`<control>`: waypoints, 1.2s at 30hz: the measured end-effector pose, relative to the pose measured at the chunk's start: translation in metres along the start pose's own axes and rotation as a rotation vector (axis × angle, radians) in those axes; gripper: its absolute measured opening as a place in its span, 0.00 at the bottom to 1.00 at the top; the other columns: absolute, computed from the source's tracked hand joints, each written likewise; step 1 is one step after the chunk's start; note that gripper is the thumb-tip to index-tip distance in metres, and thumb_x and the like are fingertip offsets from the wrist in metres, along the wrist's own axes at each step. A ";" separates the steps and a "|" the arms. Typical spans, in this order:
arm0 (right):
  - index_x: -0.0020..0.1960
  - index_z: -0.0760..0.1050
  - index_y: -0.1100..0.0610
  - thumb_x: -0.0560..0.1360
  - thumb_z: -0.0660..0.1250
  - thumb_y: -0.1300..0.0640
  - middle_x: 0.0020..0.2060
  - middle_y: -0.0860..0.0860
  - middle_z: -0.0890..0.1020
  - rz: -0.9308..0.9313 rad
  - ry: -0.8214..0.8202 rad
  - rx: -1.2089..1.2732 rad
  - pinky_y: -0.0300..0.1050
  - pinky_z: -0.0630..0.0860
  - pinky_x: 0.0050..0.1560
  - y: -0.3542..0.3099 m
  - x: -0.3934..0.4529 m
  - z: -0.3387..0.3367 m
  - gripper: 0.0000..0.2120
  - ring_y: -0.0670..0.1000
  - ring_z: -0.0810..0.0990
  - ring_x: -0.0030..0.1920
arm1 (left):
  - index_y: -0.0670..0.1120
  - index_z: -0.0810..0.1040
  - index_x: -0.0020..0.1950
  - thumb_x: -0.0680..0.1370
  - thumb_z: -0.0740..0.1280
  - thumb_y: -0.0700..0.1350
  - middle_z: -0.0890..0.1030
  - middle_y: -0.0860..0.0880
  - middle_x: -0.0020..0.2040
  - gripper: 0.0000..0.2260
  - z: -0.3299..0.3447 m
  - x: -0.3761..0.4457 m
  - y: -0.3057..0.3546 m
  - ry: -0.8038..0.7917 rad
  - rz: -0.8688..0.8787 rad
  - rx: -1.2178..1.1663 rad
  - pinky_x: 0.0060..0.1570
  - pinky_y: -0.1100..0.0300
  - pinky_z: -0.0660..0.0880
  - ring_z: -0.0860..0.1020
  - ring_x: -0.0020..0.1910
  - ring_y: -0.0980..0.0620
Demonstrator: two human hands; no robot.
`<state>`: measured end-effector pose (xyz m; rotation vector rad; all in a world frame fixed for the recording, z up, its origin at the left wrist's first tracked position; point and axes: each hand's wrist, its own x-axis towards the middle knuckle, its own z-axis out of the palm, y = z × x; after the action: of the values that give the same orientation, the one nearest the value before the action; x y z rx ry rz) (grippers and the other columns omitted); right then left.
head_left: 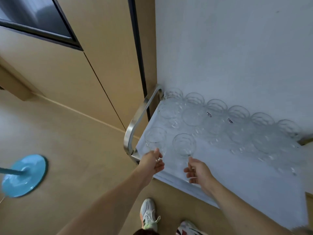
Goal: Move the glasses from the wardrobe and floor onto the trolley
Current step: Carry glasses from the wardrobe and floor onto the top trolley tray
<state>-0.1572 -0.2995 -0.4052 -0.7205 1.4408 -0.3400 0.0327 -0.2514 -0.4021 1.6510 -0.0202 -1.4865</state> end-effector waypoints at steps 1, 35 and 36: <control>0.46 0.74 0.58 0.84 0.60 0.50 0.38 0.58 0.79 -0.014 0.021 -0.001 0.42 0.67 0.29 0.000 0.003 0.002 0.14 0.51 0.74 0.29 | 0.40 0.76 0.48 0.85 0.61 0.52 0.75 0.42 0.43 0.16 0.000 0.006 0.002 -0.015 -0.003 0.022 0.49 0.52 0.81 0.77 0.39 0.46; 0.48 0.77 0.51 0.82 0.58 0.41 0.39 0.42 0.79 -0.214 0.460 -0.472 0.31 0.64 0.39 0.013 0.046 0.026 0.17 0.42 0.76 0.41 | 0.45 0.77 0.53 0.77 0.73 0.55 0.82 0.45 0.53 0.15 0.025 0.078 0.000 -0.057 0.126 0.281 0.55 0.48 0.81 0.82 0.48 0.49; 0.48 0.77 0.51 0.82 0.58 0.41 0.40 0.42 0.79 -0.211 0.453 -0.467 0.31 0.64 0.39 0.013 0.046 0.027 0.16 0.42 0.76 0.42 | 0.45 0.77 0.52 0.77 0.73 0.56 0.81 0.45 0.52 0.15 0.025 0.077 0.000 -0.048 0.137 0.313 0.56 0.47 0.81 0.82 0.49 0.49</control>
<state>-0.1276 -0.3119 -0.4495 -1.2368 1.9072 -0.3461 0.0343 -0.3076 -0.4605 1.8187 -0.4021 -1.4720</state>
